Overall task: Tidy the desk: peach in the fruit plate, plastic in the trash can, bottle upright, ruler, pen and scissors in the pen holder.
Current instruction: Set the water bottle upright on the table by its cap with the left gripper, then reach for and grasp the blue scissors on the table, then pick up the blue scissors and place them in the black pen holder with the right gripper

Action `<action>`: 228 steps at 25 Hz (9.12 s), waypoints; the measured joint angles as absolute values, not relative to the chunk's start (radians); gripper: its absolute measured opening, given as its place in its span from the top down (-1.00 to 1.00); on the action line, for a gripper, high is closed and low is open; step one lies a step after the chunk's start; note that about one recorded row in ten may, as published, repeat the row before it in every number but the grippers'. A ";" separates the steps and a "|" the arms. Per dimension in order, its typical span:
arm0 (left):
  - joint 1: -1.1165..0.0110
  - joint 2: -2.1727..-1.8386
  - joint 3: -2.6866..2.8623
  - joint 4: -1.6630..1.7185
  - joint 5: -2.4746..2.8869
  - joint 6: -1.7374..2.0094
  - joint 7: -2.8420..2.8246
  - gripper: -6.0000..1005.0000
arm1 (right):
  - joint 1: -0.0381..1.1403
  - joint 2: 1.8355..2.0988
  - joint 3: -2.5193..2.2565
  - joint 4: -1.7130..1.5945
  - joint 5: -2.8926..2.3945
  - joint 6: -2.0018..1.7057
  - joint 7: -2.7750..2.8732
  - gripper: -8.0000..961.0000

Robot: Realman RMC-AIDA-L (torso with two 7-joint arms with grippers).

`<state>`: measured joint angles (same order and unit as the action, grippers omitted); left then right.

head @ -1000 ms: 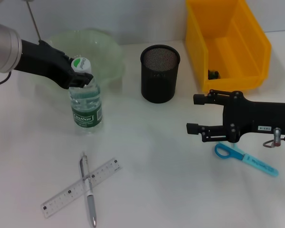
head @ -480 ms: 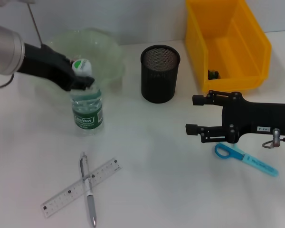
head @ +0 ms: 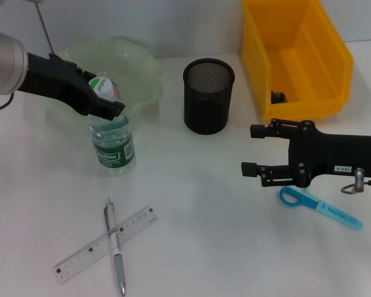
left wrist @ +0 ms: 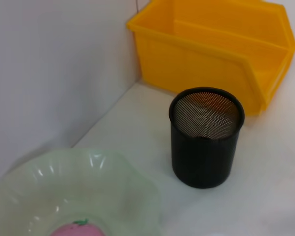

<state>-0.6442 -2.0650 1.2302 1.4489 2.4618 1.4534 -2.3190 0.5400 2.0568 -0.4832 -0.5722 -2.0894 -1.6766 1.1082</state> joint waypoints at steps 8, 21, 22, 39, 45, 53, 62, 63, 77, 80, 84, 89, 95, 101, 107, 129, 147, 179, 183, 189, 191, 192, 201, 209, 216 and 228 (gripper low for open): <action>-0.624 -2.065 1.198 1.520 2.442 1.451 -2.311 -0.63 | 0.538 2.057 -0.479 -0.573 -2.085 -1.676 1.109 -0.72; -0.470 -2.062 0.923 1.444 1.908 1.631 -2.059 -0.63 | 0.541 2.036 -0.481 -0.583 -2.083 -1.696 1.158 -0.72; -0.463 -2.062 0.910 1.423 1.872 1.654 -2.037 -0.63 | 0.541 2.034 -0.482 -0.585 -2.083 -1.700 1.162 -0.72; -0.406 -2.066 0.891 0.909 1.744 1.738 -1.577 -0.63 | 0.539 1.999 -0.498 -0.666 -2.090 -1.793 1.279 -0.72; -0.399 -2.066 0.984 0.873 1.767 1.630 -1.524 -0.63 | 0.519 1.996 -0.562 -0.742 -2.092 -1.819 1.377 -0.72; -0.396 -2.064 1.040 0.883 1.824 1.620 -1.516 -0.63 | 0.507 2.006 -0.615 -0.985 -2.209 -1.889 1.629 -0.72; -0.394 -2.062 1.031 0.883 1.837 1.645 -1.507 -0.63 | 0.597 2.010 -0.818 -1.241 -2.448 -1.911 2.096 -0.72; -0.394 -2.062 1.031 0.883 1.837 1.645 -1.507 -0.63 | 0.613 2.014 -0.858 -1.263 -2.492 -1.909 2.152 -0.72; -0.402 -2.056 0.989 0.885 1.837 1.649 -1.515 -0.63 | 0.698 2.080 -1.305 -1.351 -2.873 -1.865 2.510 -0.72; -0.402 -2.055 0.989 0.885 1.836 1.649 -1.516 -0.63 | 0.685 2.082 -1.304 -1.318 -2.870 -1.817 2.515 -0.72; -0.402 -2.054 0.988 0.885 1.836 1.647 -1.518 -0.63 | 0.663 2.082 -1.310 -1.277 -2.846 -1.755 2.506 -0.72; -0.402 -2.051 0.988 0.885 1.835 1.645 -1.519 -0.63 | 0.650 2.083 -1.312 -1.226 -2.785 -1.712 2.486 -0.72; -0.399 -2.051 0.980 0.885 1.833 1.648 -1.519 -0.63 | 0.633 2.083 -1.326 -1.221 -2.781 -1.685 2.463 -0.72; -0.396 -2.052 0.977 0.885 1.833 1.650 -1.519 -0.63 | 0.622 2.083 -1.334 -1.220 -2.781 -1.674 2.449 -0.72; -0.393 -2.054 0.976 0.885 1.831 1.651 -1.520 -0.63 | 0.613 2.083 -1.336 -1.219 -2.781 -1.663 2.430 -0.72; -0.391 -2.055 0.964 0.884 1.828 1.657 -1.529 -0.63 | 0.620 2.077 -1.340 -1.193 -2.815 -1.625 2.404 -0.72; -0.393 -2.053 0.962 0.885 1.824 1.660 -1.530 -0.63 | 0.621 2.080 -1.364 -1.188 -2.815 -1.625 2.398 -0.70; -0.390 -2.056 0.936 0.885 1.825 1.690 -1.532 -0.63 | 0.616 2.079 -1.364 -1.189 -2.815 -1.625 2.398 0.34; -0.390 -2.056 0.936 0.885 1.825 1.693 -1.533 -0.63 | 0.616 2.078 -1.364 -1.190 -2.816 -1.624 2.397 0.35; -0.390 -2.055 0.933 0.885 1.824 1.697 -1.533 -0.63 | 0.616 2.078 -1.364 -1.189 -2.816 -1.624 2.396 0.35; -0.390 -2.055 0.929 0.885 1.824 1.699 -1.533 -0.63 | 0.616 2.078 -1.364 -1.187 -2.816 -1.624 2.396 0.35; -0.390 -2.054 0.927 0.885 1.824 1.700 -1.533 -0.63 | 0.616 2.078 -1.364 -1.187 -2.816 -1.624 2.396 0.35; -0.390 -2.053 0.927 0.885 1.824 1.703 -1.532 -0.63 | 0.617 2.078 -1.364 -1.185 -2.816 -1.624 2.396 0.36; -0.390 -2.053 0.926 0.885 1.824 1.705 -1.532 -0.62 | 0.616 2.078 -1.365 -1.184 -2.816 -1.624 2.396 0.38; -0.390 -2.055 0.919 0.885 1.824 1.716 -1.532 -0.62 | 0.608 2.080 -1.365 -1.182 -2.816 -1.627 2.369 0.41; -0.386 -2.055 0.910 0.885 1.824 1.733 -1.533 -0.62 | 0.585 2.080 -1.228 -1.359 -2.723 -1.699 2.360 0.54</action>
